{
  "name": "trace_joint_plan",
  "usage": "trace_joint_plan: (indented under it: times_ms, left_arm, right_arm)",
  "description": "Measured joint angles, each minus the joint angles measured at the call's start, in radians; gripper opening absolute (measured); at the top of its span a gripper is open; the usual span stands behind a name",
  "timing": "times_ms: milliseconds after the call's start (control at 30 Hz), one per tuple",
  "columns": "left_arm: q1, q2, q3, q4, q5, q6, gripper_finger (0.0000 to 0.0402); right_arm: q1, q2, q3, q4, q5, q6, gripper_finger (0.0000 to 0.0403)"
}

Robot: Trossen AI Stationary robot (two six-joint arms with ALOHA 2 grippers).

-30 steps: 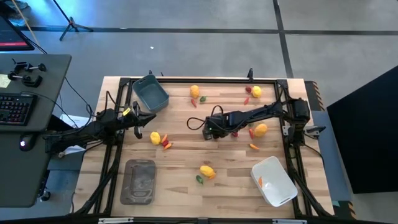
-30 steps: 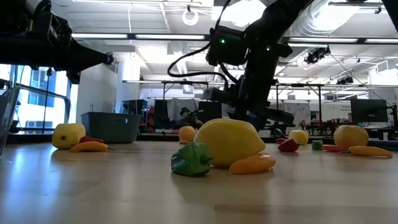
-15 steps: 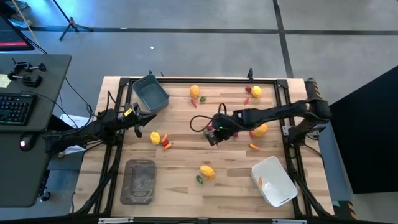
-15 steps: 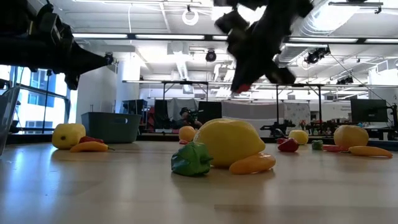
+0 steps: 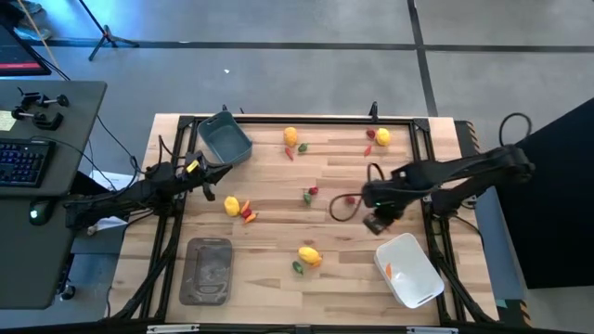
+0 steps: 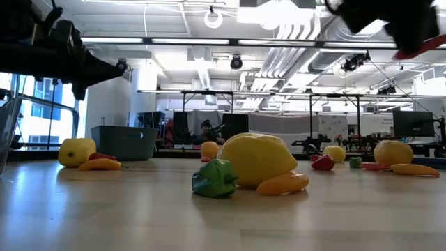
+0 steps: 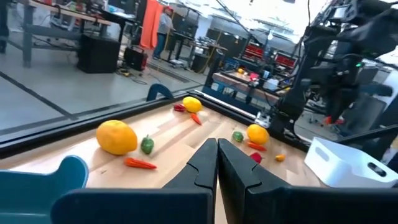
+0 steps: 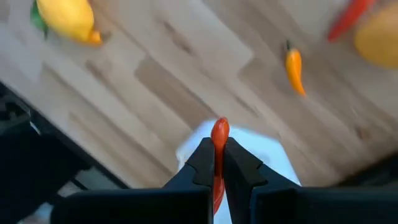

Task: Sort produce into baskets
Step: Put the dark orange chili pepper into the white bin, then put the light orange chili pepper into the white bin

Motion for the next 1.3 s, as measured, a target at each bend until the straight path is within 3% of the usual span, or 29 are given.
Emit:
trace_joint_plan:
  times_ms: [167,333,533,733,867,1033,1167,1300]
  left_arm:
    - [0.000,0.018,0.000,0.004,-0.026,-0.007,0.0000]
    - [0.000,0.043,0.000,0.010,-0.058,0.033,0.0000]
    - [0.000,0.076,0.000,0.020,-0.120,0.042,0.0000]
    - [0.000,0.101,0.000,0.021,-0.131,0.016,0.0000]
    - [0.000,0.117,0.000,0.020,-0.130,0.007,0.0000]
    - [0.000,0.136,0.000,0.020,-0.130,0.007,0.0000]
    - [0.000,0.148,0.000,0.020,-0.129,0.006,0.0000]
    - [0.000,0.155,0.000,0.019,-0.127,-0.007,0.0000]
  right_arm:
    - [0.094,-0.105,-0.076,0.006,0.015,0.123,0.0004]
    - [0.235,-0.204,-0.242,0.194,0.012,0.330,0.0004]
    - [0.406,-0.217,-0.406,0.380,0.018,0.522,0.0004]
    - [0.493,-0.216,-0.533,0.495,0.024,0.693,0.0007]
    - [0.500,-0.216,-0.551,0.572,-0.058,0.711,0.0042]
    - [0.488,-0.219,-0.484,0.540,-0.104,0.658,0.0131]
    - [0.450,-0.219,-0.398,0.513,-0.041,0.570,0.0180]
    - [0.365,-0.216,-0.312,0.371,0.071,0.462,0.0191]
